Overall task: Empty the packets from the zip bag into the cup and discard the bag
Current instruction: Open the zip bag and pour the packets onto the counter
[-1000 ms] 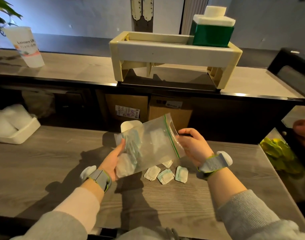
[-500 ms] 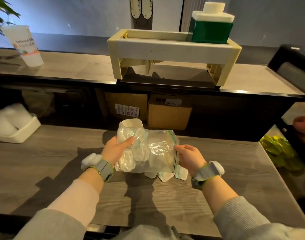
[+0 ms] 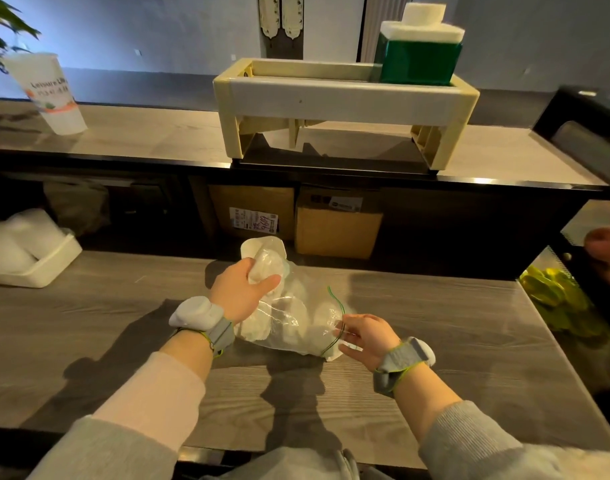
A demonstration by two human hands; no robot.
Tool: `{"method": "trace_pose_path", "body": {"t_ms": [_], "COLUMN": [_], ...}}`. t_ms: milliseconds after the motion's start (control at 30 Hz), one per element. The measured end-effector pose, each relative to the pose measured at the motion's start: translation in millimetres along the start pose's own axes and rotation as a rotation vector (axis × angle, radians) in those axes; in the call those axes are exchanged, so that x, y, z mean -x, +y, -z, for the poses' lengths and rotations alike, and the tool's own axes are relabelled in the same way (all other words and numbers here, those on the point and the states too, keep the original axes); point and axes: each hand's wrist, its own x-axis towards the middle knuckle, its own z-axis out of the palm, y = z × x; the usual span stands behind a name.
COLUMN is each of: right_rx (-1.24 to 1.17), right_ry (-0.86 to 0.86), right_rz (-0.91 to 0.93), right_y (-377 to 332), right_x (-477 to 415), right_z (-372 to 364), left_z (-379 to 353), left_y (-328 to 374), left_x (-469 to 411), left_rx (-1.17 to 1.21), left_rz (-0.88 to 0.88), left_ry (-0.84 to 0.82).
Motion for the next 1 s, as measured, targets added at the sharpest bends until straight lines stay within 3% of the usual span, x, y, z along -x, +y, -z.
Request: {"method": "trace_pose_path", "body": {"t_ms": [500, 1000], "right_rx": [-0.108, -0.093], "right_ry": [-0.077, -0.197], "right_rz": [-0.120, -0.059], "right_y": [6, 0], "right_x": [0, 14], "right_z": [-7, -16], "left_z": [21, 44], "left_y": [32, 69], "left_x": [0, 11], "left_rx": [-0.263, -0.098], "left_rz": [-0.023, -0.169], "left_ry": [-0.013, 0.007]}}
